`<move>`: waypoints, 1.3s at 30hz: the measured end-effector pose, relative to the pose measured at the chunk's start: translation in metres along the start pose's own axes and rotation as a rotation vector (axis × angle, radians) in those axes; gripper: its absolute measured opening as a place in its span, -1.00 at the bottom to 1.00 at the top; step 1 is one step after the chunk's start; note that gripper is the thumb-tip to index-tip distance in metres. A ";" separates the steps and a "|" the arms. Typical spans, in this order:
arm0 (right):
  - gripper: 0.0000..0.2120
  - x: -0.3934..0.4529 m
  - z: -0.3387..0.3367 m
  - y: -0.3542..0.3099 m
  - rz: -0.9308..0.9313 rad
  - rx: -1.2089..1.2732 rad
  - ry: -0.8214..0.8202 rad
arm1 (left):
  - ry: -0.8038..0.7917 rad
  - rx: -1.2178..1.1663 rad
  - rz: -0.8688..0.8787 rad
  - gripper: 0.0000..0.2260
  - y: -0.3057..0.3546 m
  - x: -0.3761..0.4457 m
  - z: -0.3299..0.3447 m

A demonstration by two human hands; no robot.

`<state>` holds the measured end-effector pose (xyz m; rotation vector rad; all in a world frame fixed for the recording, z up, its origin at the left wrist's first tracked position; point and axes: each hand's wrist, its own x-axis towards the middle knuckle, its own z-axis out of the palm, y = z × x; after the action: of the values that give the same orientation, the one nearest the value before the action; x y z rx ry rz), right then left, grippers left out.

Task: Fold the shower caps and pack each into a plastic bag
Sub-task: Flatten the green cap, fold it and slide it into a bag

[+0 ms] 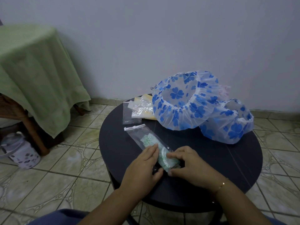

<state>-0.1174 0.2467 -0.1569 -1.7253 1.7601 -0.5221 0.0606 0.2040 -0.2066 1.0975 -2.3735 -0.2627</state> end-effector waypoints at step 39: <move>-0.64 0.136 0.094 -0.092 -0.358 -0.329 0.195 | 0.064 0.187 -0.416 -0.66 -0.095 0.028 -0.079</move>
<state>0.0187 0.1182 -0.1855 -2.3126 1.7497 -0.5927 0.1491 0.1235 -0.1643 1.6613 -2.1272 -0.1457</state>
